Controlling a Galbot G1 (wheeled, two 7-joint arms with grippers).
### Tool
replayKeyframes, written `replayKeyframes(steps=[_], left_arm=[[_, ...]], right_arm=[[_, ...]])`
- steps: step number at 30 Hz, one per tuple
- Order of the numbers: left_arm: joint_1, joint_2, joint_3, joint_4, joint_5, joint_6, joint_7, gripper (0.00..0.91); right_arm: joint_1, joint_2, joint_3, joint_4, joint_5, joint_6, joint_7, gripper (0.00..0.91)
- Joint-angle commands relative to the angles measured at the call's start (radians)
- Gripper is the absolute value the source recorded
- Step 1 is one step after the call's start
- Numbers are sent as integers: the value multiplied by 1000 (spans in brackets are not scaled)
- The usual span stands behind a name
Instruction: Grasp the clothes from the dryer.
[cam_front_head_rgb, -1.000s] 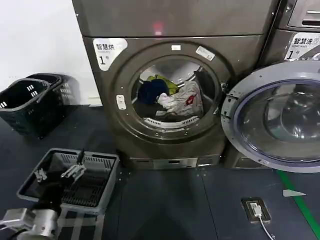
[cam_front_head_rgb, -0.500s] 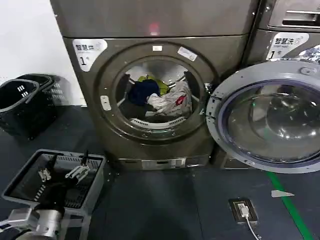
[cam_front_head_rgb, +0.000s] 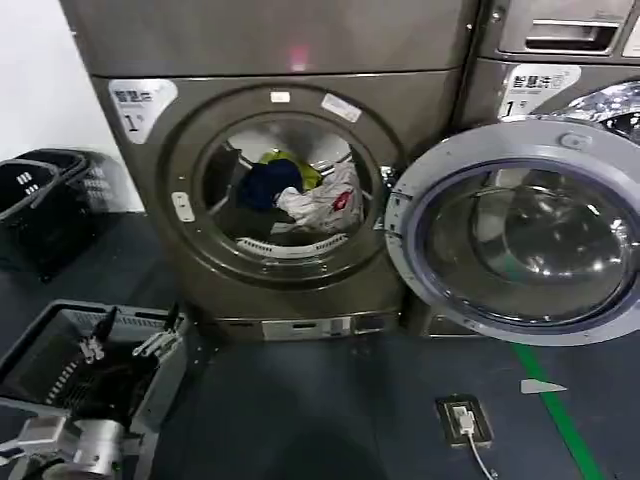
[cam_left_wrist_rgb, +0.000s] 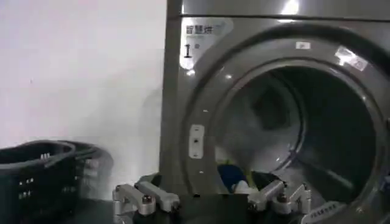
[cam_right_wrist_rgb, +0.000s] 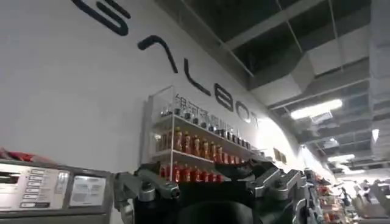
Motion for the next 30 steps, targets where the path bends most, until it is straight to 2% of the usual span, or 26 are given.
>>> replayKeyframes(steps=[1,14,21,30], left_arm=[[0,-1,1,2,2,0,2,907],[-11,-3,5,14,4,-2,12,907],[-17,1,27,20,21,-7,34,907],[-30,10,41,34,25,-23,49,907]], right_arm=[[0,-2,-1,0,-1,0,-1,907],[6,4,1,-3,-3,0,-3,907],[1,3,0,-10,-2,46,-2,907],[-8,4,5,-4,4,63,-18,907]])
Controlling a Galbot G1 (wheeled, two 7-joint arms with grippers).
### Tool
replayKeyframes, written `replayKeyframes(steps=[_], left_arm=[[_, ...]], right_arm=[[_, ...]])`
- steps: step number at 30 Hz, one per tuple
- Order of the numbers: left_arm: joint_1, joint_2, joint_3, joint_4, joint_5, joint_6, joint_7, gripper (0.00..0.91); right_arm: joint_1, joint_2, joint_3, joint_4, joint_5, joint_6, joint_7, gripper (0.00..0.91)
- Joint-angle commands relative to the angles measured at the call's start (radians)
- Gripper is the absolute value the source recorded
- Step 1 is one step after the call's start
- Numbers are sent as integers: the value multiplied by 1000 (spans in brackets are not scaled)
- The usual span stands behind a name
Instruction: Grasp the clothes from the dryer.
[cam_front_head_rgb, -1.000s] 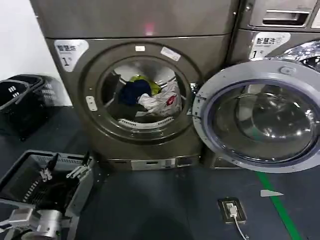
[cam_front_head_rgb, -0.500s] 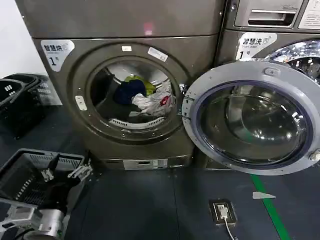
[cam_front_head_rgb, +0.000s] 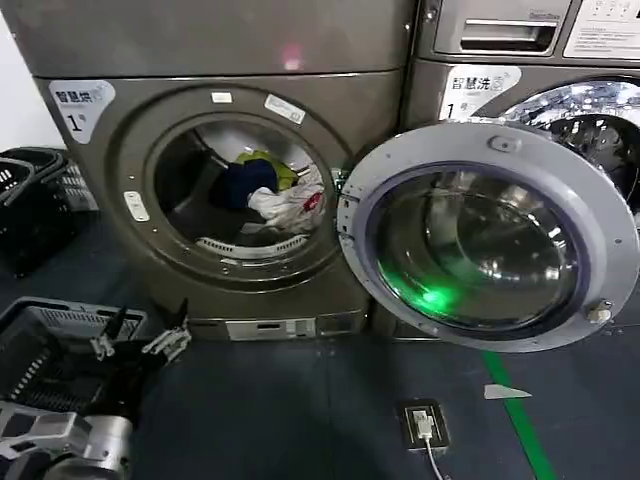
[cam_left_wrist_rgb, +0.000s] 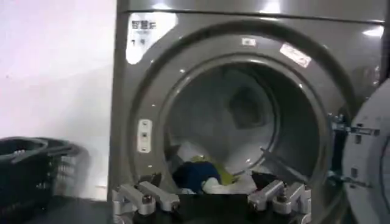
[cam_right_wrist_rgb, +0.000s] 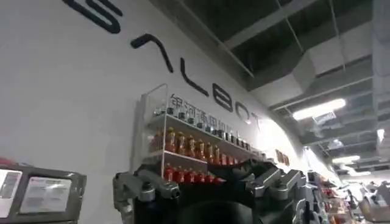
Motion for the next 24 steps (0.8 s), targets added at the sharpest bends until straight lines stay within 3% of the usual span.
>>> replayKeyframes(steps=[1,24], left_arm=[[-2,3,8,3,2,-2,3,907],[-13,12,27,21,8,-8,6,907]], right_arm=[[-2,1,1,0,2,13,-3,907],[-17,7,13,10,0,4,5,907]])
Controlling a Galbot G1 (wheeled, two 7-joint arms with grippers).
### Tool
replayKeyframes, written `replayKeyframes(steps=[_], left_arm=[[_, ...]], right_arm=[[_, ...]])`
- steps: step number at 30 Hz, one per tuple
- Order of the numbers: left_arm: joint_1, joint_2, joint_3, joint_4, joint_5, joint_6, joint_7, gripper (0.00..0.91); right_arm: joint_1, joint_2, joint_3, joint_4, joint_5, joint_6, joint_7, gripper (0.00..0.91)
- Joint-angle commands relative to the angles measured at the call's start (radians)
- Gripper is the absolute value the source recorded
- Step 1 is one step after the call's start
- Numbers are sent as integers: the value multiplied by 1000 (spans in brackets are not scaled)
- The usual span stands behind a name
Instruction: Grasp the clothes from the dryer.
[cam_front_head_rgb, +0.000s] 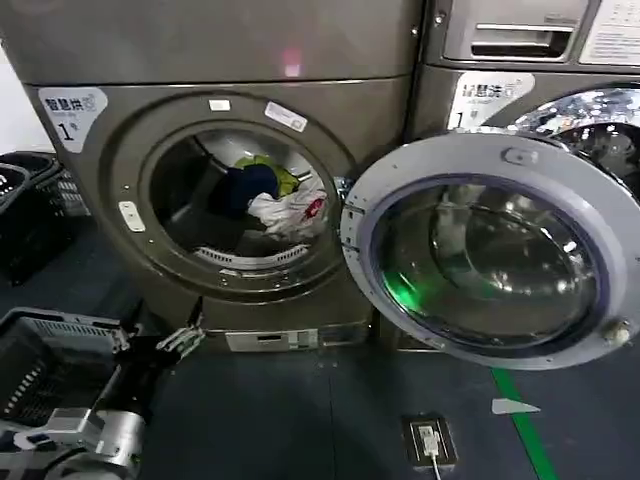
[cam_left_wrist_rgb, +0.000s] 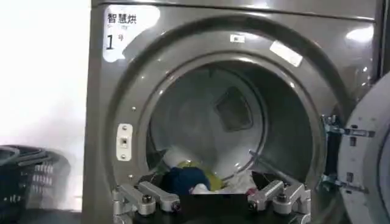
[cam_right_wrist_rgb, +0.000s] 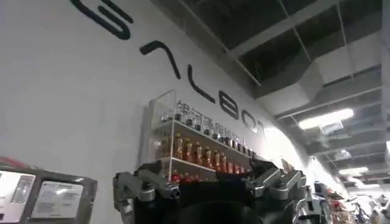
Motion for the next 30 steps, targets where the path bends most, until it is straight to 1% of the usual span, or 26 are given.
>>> replayKeyframes(steps=[1,14,30], left_arm=[[-2,0,1,4,2,-1,0,907],[3,-1,-7,-1,1,-2,0,907],[15,-1,-10,-18,0,1,8,907]], right_arm=[[0,1,1,0,-1,1,1,907],[8,12,-6,-2,-5,3,1,907],[6,7,1,-6,-4,6,-1,907]])
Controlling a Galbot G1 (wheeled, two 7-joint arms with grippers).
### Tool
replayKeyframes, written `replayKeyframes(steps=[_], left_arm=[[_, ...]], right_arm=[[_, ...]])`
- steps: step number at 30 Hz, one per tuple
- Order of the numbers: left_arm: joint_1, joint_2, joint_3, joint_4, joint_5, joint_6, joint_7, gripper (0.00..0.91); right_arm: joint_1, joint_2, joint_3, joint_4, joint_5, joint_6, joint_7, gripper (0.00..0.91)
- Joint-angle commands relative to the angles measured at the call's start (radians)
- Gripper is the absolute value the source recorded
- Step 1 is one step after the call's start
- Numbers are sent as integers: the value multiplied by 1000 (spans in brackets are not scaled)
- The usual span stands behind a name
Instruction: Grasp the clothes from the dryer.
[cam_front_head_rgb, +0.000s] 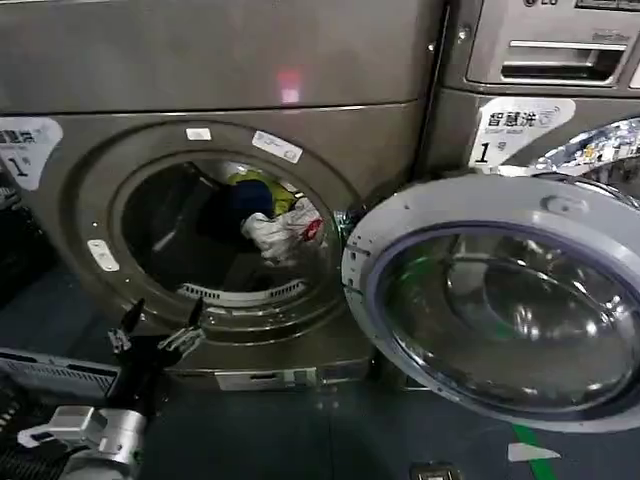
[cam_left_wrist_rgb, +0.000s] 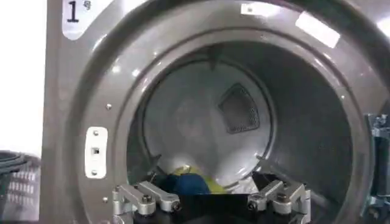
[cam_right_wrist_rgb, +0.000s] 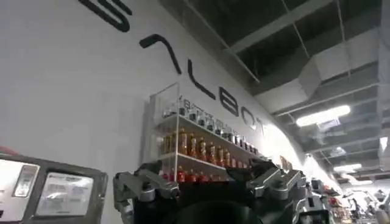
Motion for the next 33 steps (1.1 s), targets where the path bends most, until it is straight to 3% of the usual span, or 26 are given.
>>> replayKeyframes(steps=[1,23,32,33], left_arm=[[1,3,0,-3,-1,1,6,907],[-8,4,0,4,-1,-6,4,907],[-122,54,21,111,-58,-16,-10,907],[-150,60,34,136,-66,-14,-14,907]], right_arm=[[-1,-1,1,0,1,1,0,907],[-12,4,22,4,0,0,-5,907],[-52,0,75,19,2,-3,30,907],[-60,-7,81,22,2,-7,66,907]])
